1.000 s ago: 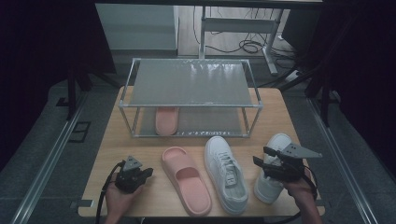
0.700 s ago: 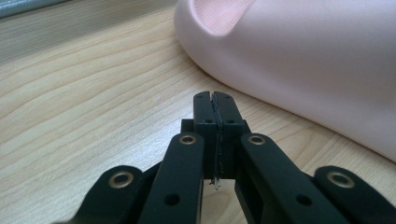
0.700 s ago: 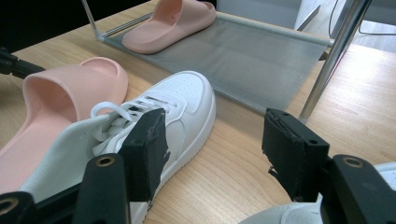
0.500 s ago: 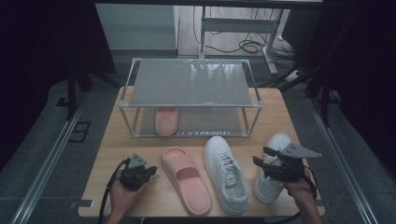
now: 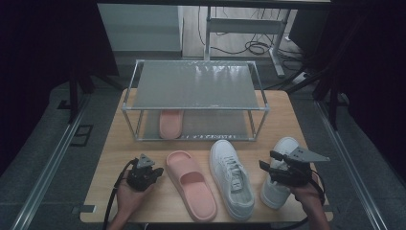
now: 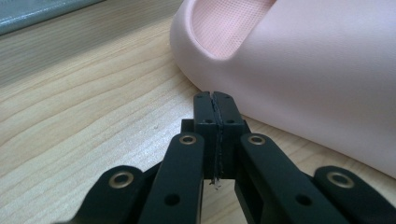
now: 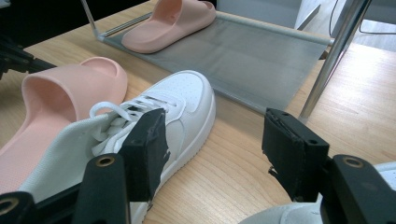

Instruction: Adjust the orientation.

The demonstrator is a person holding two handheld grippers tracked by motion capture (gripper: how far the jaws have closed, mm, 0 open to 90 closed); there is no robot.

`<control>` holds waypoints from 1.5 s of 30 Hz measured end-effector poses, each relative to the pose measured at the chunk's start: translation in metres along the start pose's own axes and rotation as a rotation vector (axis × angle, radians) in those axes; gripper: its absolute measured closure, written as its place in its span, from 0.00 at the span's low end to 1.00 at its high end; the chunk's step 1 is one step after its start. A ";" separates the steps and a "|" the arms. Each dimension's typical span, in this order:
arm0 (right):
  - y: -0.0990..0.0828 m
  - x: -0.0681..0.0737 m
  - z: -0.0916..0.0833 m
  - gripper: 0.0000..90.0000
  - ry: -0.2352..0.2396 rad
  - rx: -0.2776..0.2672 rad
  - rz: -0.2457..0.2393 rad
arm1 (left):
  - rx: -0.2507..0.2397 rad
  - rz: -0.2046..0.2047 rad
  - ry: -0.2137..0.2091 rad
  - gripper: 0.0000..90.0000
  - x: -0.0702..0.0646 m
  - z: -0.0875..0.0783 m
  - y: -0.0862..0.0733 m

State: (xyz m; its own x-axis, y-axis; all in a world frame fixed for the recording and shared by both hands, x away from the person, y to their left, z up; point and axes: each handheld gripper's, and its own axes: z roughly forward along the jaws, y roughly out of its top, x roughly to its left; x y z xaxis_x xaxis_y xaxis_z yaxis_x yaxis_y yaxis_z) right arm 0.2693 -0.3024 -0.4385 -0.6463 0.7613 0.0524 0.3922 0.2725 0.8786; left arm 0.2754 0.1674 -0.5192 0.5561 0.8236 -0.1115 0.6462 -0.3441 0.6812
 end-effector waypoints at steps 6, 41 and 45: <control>0.000 -0.001 -0.001 0.45 -0.002 -0.004 0.000 | 0.012 0.001 0.005 1.00 0.002 0.006 0.004; 0.001 -0.004 -0.006 0.45 -0.011 -0.012 0.004 | -0.031 0.073 -0.024 1.00 -0.015 0.000 0.039; 0.001 -0.002 -0.004 0.45 -0.009 -0.010 -0.001 | -0.076 0.101 -0.106 1.00 -0.037 -0.018 0.041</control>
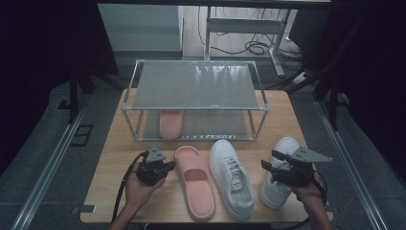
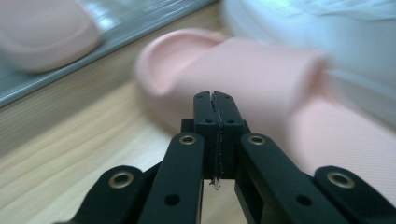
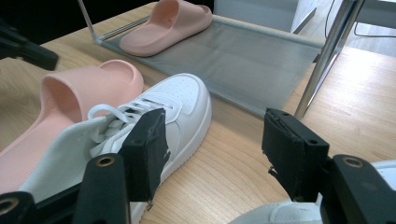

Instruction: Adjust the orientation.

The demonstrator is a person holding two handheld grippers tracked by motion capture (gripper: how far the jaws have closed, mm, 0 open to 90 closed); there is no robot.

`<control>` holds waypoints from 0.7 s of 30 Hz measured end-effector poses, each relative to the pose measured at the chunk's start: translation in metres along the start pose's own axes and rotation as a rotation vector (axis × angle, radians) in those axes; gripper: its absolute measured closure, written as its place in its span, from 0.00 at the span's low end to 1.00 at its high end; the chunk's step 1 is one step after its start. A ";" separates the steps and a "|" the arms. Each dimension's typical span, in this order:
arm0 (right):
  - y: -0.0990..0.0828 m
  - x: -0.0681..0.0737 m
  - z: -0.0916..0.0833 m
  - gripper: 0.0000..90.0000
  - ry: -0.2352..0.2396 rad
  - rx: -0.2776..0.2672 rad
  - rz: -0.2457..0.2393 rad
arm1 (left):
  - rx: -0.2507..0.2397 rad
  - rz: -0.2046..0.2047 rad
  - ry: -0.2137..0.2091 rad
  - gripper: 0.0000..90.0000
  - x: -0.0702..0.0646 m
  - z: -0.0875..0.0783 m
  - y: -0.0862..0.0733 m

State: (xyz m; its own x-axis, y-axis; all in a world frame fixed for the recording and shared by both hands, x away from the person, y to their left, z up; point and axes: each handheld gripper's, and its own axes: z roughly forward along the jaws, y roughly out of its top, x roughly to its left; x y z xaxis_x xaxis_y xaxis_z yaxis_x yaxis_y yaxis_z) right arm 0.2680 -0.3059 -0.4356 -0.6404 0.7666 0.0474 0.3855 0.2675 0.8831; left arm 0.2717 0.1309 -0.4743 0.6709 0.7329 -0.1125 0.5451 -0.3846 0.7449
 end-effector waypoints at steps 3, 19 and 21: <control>0.000 0.001 0.001 0.45 0.003 0.002 0.000 | 0.003 0.025 -0.037 1.00 -0.018 -0.001 0.005; -0.001 -0.002 -0.001 0.45 0.000 -0.002 0.003 | 0.082 0.138 -0.175 1.00 -0.080 0.040 0.016; -0.001 -0.001 0.000 0.45 0.001 -0.001 0.002 | 0.095 0.150 -0.187 1.00 -0.086 0.046 0.017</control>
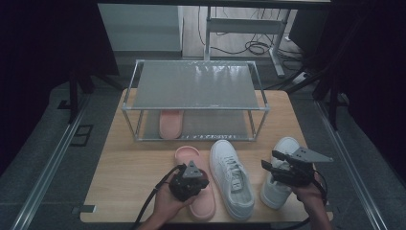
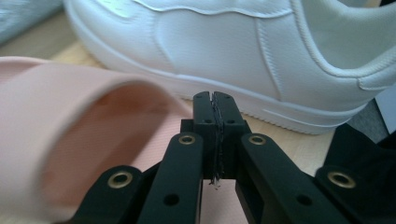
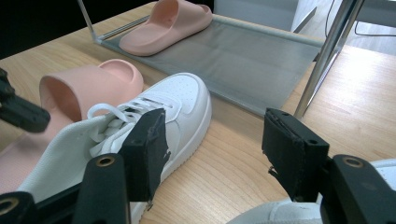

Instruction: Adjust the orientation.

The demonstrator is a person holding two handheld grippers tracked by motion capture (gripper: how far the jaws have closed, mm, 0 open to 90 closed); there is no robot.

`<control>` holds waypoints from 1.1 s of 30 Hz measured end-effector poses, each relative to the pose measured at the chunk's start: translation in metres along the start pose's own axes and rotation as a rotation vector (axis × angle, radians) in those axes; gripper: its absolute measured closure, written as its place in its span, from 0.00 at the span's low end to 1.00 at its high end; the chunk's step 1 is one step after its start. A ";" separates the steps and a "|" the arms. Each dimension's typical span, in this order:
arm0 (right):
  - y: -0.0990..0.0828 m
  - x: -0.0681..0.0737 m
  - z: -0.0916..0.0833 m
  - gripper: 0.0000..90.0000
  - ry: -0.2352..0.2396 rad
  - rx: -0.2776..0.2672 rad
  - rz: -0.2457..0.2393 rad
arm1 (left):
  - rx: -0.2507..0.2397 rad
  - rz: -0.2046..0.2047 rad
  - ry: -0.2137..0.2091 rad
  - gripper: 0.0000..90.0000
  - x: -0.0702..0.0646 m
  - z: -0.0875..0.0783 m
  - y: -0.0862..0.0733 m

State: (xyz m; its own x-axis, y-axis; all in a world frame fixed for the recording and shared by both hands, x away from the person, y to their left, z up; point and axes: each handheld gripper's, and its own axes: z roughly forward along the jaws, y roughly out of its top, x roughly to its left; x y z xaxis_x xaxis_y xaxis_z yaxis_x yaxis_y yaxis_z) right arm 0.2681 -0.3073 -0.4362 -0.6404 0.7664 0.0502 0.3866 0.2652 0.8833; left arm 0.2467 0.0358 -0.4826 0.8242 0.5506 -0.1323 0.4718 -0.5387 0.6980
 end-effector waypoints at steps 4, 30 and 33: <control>0.000 0.001 0.000 0.45 0.002 0.000 -0.002 | 0.027 0.017 -0.005 1.00 -0.007 0.015 0.003; 0.000 0.000 -0.001 0.45 0.002 -0.001 0.001 | 0.110 0.022 0.004 1.00 -0.007 0.035 -0.001; 0.000 -0.001 -0.001 0.45 0.000 -0.002 0.004 | 0.112 0.011 0.016 1.00 -0.004 0.027 -0.008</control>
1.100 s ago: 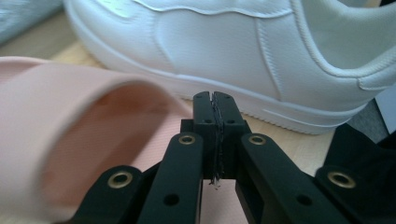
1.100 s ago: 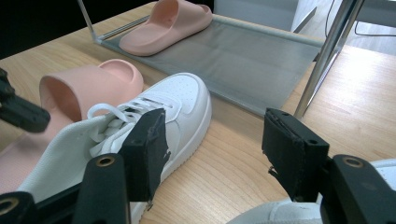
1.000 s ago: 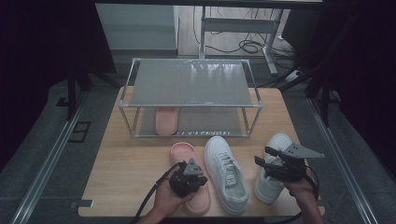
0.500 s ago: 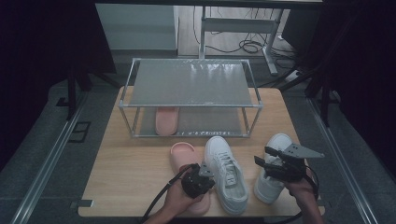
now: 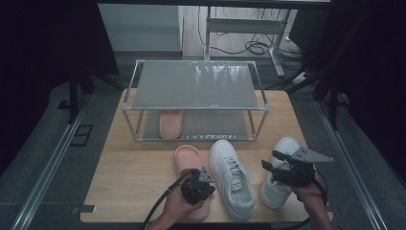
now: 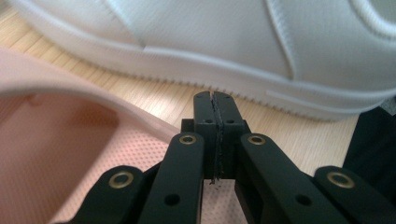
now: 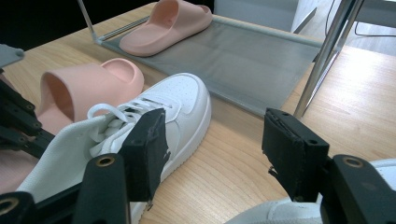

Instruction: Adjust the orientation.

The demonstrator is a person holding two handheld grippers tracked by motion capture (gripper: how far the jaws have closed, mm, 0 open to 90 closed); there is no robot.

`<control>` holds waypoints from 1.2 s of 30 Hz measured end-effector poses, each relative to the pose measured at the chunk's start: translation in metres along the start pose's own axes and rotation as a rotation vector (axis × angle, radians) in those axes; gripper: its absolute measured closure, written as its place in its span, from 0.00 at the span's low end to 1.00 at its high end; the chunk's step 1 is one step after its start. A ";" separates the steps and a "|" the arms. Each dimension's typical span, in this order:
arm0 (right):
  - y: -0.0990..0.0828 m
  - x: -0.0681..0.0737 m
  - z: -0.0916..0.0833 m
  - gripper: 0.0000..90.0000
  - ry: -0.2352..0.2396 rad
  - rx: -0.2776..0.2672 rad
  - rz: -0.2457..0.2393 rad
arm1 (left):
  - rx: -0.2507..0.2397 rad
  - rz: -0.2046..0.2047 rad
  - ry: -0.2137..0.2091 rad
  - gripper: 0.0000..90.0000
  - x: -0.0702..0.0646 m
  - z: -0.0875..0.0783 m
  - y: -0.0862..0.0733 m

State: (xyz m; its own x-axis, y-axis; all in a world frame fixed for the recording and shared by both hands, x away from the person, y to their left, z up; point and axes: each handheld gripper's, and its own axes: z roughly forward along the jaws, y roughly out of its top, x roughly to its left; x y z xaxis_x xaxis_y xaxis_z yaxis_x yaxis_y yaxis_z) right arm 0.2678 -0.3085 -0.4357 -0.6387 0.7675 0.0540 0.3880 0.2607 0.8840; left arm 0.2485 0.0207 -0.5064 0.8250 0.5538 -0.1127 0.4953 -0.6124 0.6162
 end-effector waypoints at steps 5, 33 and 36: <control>0.000 0.000 0.000 0.45 0.001 0.000 -0.006 | 0.002 -0.018 0.015 1.00 0.005 -0.013 -0.016; -0.001 0.002 0.003 0.45 0.000 0.008 -0.007 | -0.065 -0.154 0.084 0.98 0.031 -0.066 -0.072; -0.001 0.001 0.002 0.45 -0.001 0.008 -0.007 | -0.095 -0.170 0.096 0.98 0.034 -0.074 -0.072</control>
State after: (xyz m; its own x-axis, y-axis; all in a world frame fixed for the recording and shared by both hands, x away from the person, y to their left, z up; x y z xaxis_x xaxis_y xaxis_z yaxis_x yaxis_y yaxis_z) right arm 0.2682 -0.3063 -0.4371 -0.6407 0.7663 0.0473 0.3886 0.2705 0.8808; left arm 0.2208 0.1256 -0.4973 0.6994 0.6989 -0.1492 0.5935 -0.4517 0.6661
